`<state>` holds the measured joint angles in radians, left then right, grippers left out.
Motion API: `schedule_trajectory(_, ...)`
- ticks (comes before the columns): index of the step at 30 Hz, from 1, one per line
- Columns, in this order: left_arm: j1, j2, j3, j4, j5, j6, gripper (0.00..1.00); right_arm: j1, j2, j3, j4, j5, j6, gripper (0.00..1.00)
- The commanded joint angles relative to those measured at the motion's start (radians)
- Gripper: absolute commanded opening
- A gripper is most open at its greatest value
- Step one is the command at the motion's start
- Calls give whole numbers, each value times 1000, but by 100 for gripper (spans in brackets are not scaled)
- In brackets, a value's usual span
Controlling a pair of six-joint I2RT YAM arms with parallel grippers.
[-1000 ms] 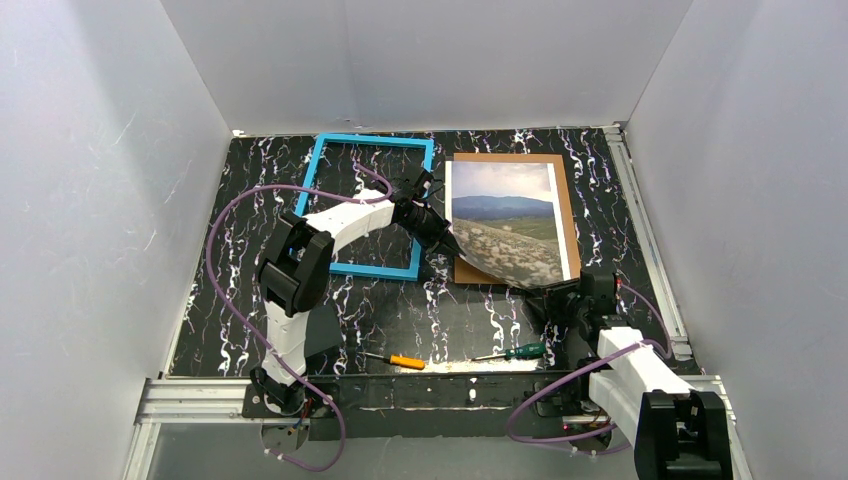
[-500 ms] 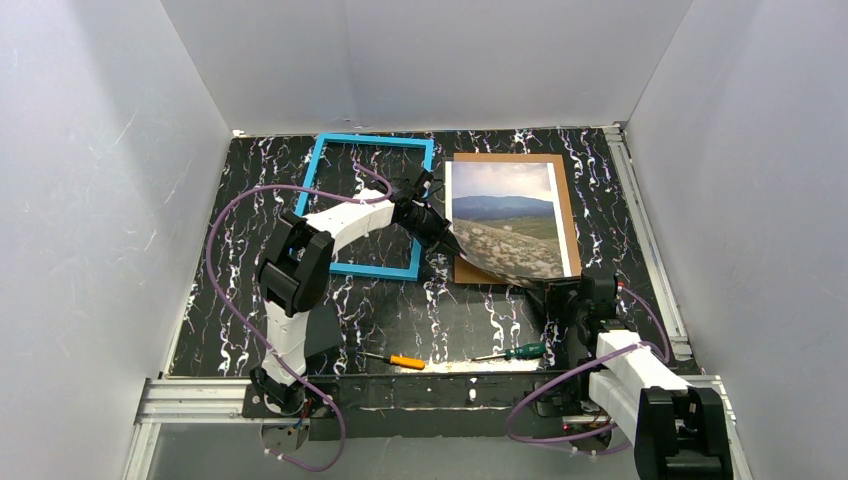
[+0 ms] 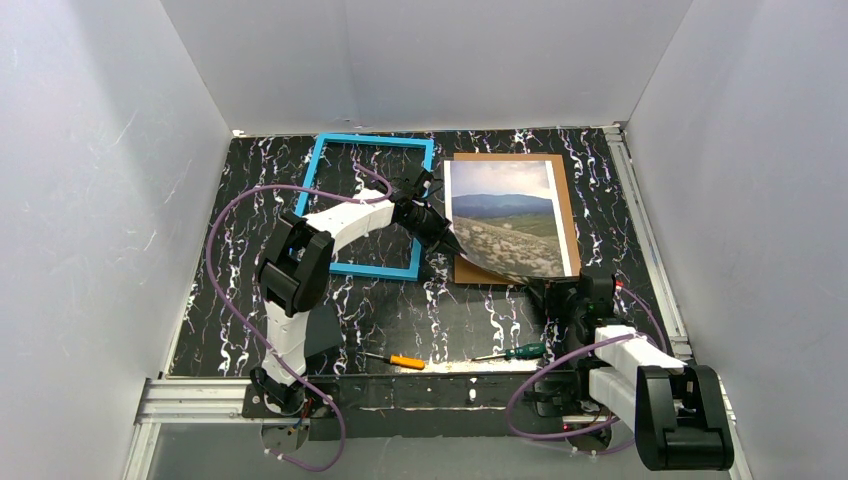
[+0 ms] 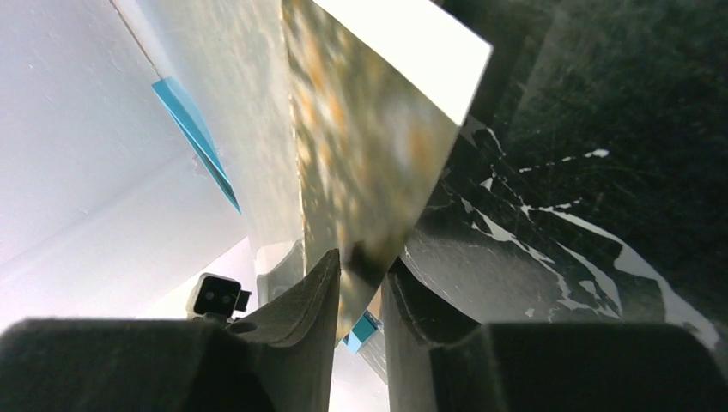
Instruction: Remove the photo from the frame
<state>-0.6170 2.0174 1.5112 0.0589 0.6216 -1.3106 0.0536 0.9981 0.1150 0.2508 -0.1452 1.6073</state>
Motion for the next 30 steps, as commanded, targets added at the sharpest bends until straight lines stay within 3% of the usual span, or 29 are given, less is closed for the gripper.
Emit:
schedule_trajectory(1, 2, -14, -24, -77, 50, -7, 0, -3, 23, -20, 112, 21, 17, 27)
schedule_trajectory(6, 2, -20, -25, -78, 50, -7, 0, -1, 27, -26, 146, 13, 14, 21)
schedule_trajectory(22, -18, -25, -43, 3, 70, -93, 0, 3, -92, -96, 239, 97, 81, 31)
schedule_trajectory(30, -22, -35, -56, 16, 73, -102, 0, 5, 19, -89, 345, 107, 112, 31)
